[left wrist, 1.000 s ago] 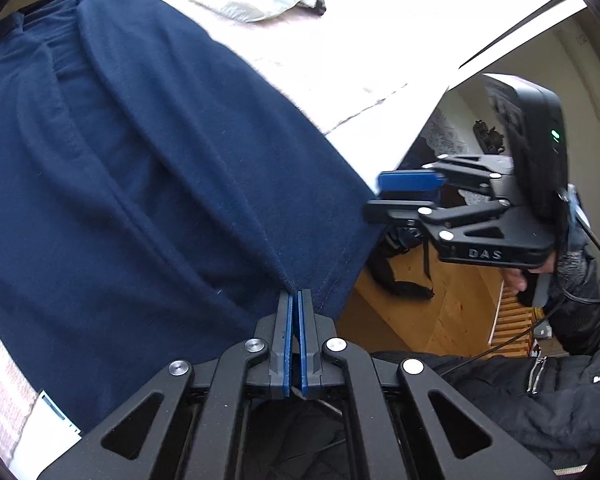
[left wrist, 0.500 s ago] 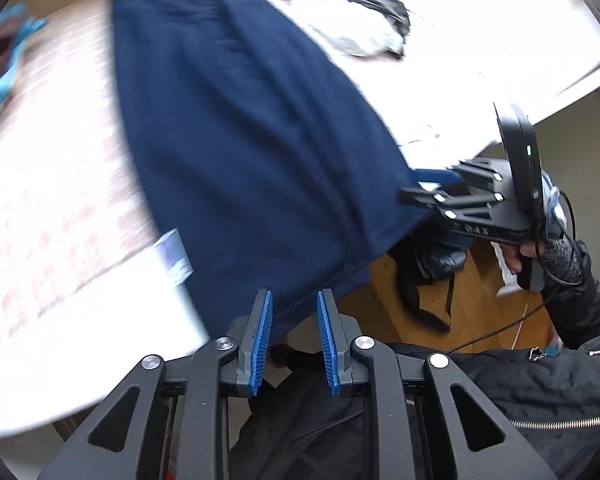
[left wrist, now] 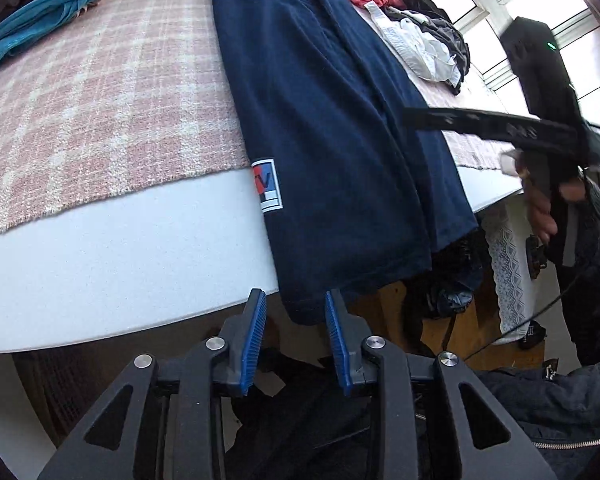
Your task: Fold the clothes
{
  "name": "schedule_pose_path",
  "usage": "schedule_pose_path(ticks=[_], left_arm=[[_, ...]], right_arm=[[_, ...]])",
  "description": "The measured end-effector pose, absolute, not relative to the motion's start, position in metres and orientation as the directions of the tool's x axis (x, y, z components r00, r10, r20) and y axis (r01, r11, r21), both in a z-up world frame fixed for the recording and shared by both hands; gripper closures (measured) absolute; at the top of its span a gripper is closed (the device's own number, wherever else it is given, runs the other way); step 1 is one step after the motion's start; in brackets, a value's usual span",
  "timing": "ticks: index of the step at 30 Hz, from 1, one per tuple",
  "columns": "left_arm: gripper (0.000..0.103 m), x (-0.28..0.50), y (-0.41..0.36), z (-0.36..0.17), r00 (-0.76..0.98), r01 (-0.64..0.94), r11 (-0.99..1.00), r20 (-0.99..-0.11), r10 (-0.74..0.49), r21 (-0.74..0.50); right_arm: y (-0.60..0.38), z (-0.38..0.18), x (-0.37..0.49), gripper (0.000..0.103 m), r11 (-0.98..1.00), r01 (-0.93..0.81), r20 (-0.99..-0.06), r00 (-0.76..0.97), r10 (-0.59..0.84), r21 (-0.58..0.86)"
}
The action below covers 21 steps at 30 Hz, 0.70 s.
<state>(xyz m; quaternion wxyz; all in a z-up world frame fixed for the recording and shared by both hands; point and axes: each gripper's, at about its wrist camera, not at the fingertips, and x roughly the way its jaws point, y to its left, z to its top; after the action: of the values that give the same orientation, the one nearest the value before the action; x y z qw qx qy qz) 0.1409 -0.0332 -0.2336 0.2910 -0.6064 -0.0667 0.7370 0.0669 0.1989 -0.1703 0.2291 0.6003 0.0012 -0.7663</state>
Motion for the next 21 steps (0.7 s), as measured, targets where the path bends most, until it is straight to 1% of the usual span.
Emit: schedule_pose_path(ticks=[4,7,11,13,18,19,21], left_arm=[[0.074,0.146,-0.033,-0.219,-0.109,-0.368,-0.815,-0.850,0.516,-0.448],[0.074,0.152,-0.019,-0.212,-0.105,-0.418,-0.803,-0.856,0.507,-0.425],[0.073,0.157,0.005,-0.207,-0.084,-0.465,-0.750,-0.819,0.567,-0.471],[0.073,0.158,0.019,-0.209,-0.087,-0.470,-0.752,-0.824,0.560,-0.462],[0.073,0.161,0.030,-0.211,-0.144,-0.399,-0.797,-0.827,0.543,-0.454],[0.073,0.163,0.027,-0.210,-0.169,-0.369,-0.812,-0.827,0.537,-0.452],[0.073,0.171,0.015,-0.211,-0.234,-0.260,-0.870,-0.847,0.478,-0.419]], right_arm=[[0.200,-0.185,0.028,0.063,-0.895,0.291,-0.919,-0.106,-0.381,0.337],[0.210,-0.178,0.005,0.063,-0.892,0.242,-0.903,-0.112,-0.416,0.381],[0.215,-0.161,-0.030,0.063,-0.906,0.235,-0.908,-0.151,-0.391,0.351],[0.215,-0.156,-0.051,0.063,-0.910,0.243,-0.913,-0.155,-0.377,0.335],[0.208,-0.140,-0.112,0.063,-0.894,0.310,-0.914,-0.142,-0.381,0.324],[0.208,-0.138,-0.123,0.063,-0.885,0.327,-0.910,-0.139,-0.391,0.330],[0.208,-0.134,-0.144,0.063,-0.867,0.362,-0.902,-0.130,-0.411,0.343]])
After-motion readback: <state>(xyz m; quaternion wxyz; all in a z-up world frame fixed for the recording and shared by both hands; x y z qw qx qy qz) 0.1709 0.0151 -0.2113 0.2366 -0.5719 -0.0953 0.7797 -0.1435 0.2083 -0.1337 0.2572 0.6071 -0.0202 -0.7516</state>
